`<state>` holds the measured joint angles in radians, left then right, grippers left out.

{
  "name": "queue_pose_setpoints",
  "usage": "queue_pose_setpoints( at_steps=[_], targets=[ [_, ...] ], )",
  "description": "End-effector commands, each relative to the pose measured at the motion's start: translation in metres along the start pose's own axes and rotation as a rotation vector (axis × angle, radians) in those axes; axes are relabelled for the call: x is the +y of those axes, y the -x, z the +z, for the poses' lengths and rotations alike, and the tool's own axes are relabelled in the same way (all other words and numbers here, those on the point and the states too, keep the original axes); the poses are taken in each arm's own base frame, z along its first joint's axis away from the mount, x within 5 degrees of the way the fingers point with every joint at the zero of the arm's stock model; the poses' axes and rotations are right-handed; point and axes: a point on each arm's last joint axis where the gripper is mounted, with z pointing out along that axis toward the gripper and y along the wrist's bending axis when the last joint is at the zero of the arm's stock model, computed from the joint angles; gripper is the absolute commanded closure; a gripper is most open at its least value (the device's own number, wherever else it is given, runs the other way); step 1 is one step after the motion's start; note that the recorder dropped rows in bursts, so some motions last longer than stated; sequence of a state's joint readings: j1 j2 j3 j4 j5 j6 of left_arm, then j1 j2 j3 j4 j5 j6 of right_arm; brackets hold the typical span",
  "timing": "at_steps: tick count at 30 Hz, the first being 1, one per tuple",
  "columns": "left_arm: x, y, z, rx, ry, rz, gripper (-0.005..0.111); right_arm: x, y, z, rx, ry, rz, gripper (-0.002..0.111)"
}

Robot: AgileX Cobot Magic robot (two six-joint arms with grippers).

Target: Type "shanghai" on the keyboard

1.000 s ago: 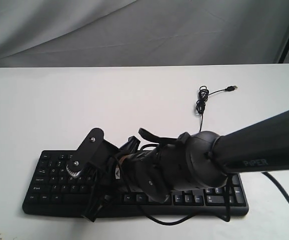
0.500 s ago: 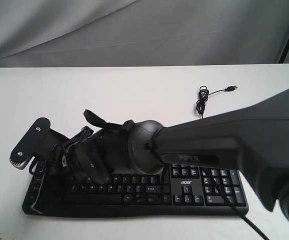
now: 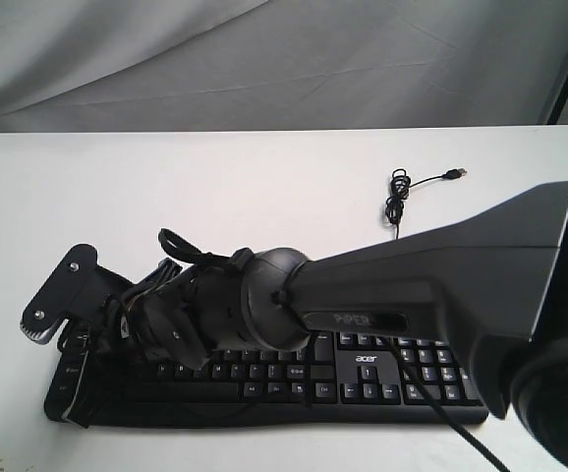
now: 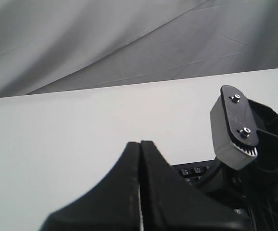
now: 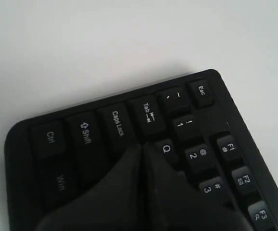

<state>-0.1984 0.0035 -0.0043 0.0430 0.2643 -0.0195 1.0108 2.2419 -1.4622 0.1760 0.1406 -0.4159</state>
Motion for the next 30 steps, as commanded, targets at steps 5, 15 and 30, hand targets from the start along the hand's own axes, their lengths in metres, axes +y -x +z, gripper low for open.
queue_pose_setpoints(
  at_steps=[5,15,30],
  targets=[
    [-0.0002,-0.0008,0.0001,-0.004,-0.004,-0.001,0.107,0.0009,0.005,-0.0008,-0.029,-0.009,-0.016,0.108],
    [-0.0002,-0.0008,0.0001,-0.004,-0.004,-0.001,0.107,0.0011,0.0044,-0.0008,-0.023,-0.008,-0.027,0.108],
    [-0.0002,-0.0008,0.0001,-0.004,-0.004,-0.001,0.107,0.0029,-0.0039,0.0078,0.003,-0.001,-0.05,0.108]
  ],
)
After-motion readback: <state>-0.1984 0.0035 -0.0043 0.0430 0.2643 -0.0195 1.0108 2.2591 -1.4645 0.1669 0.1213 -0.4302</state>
